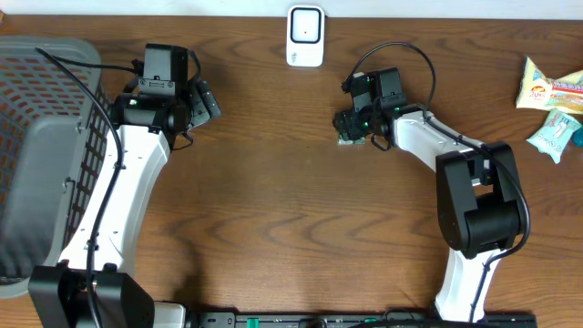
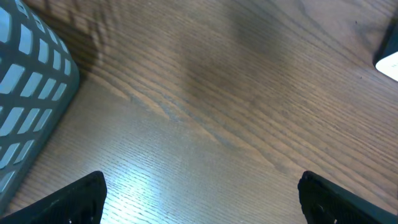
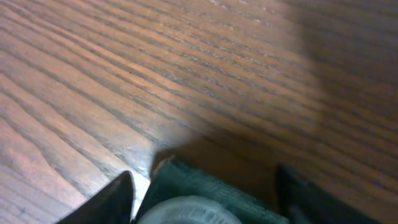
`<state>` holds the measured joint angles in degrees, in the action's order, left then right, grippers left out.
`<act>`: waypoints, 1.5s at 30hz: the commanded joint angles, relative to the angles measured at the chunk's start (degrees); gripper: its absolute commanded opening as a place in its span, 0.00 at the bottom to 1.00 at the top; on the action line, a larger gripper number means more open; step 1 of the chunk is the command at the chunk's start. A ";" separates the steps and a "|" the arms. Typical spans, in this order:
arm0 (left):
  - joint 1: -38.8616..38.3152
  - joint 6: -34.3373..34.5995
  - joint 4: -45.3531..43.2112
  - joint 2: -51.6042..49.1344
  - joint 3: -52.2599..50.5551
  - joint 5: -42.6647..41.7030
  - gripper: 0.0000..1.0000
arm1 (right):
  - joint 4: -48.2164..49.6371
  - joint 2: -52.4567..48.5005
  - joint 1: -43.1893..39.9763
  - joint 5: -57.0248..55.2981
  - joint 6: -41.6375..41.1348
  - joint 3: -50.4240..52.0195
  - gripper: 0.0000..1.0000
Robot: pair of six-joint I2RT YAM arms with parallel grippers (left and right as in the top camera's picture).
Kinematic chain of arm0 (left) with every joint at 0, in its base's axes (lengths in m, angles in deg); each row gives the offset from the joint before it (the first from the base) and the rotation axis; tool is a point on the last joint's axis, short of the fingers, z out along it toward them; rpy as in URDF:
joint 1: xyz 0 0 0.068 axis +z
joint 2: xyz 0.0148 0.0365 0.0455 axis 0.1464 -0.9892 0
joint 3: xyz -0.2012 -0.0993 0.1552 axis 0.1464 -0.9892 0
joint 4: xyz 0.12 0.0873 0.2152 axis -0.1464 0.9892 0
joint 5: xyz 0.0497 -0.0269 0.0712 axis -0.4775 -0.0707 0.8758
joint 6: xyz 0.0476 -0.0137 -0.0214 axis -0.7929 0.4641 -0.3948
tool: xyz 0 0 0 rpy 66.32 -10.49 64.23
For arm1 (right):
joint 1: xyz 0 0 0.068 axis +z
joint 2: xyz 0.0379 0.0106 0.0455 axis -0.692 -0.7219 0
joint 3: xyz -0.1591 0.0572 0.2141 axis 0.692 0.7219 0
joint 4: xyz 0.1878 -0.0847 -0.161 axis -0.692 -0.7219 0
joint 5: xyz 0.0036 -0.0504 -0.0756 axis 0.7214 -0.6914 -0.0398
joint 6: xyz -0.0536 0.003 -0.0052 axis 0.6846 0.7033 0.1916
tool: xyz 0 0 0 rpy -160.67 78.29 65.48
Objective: Scan the item barcode
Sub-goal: 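Lower the right gripper over the green Zam-Buk tin and grasp it, then lift the tin with the right gripper and carry it toward the scanner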
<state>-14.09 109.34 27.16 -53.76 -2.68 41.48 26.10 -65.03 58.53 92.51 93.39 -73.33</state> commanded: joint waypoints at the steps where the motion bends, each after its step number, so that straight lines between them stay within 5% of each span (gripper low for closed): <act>1: 0.24 0.11 0.15 0.07 -0.26 0.76 0.98 | -1.84 -0.24 -0.07 0.72 0.96 0.17 0.55; 3: 0.24 0.11 0.15 0.07 -0.26 0.76 0.98 | -2.91 0.07 -0.07 0.50 -0.11 0.17 0.57; 4: 0.24 0.11 0.13 0.07 -0.26 0.76 0.98 | -3.43 0.26 -0.07 0.33 -1.03 0.15 0.69; 5: 0.24 0.11 0.15 0.07 -0.26 0.74 0.98 | -3.96 0.68 -0.07 0.26 -2.25 0.15 0.96; 6: 0.24 0.11 0.15 0.07 -0.26 0.76 0.98 | -4.68 1.16 -0.07 0.07 -4.04 -0.02 0.99; 17: 0.24 0.11 0.15 0.07 -0.26 0.76 0.98 | -11.82 12.15 0.98 -7.10 -11.82 -1.03 0.99; 32: 0.24 0.11 0.15 0.07 -0.26 0.76 0.98 | -17.18 4.07 7.87 -19.61 -15.72 -0.92 0.99; 45: 0.26 0.11 0.15 0.07 -0.26 0.76 0.98 | -14.64 3.78 8.09 -21.57 -15.69 -0.87 0.85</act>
<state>-14.09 109.34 27.16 -53.76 -2.68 41.48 11.02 -60.97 66.57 71.96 78.16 -74.16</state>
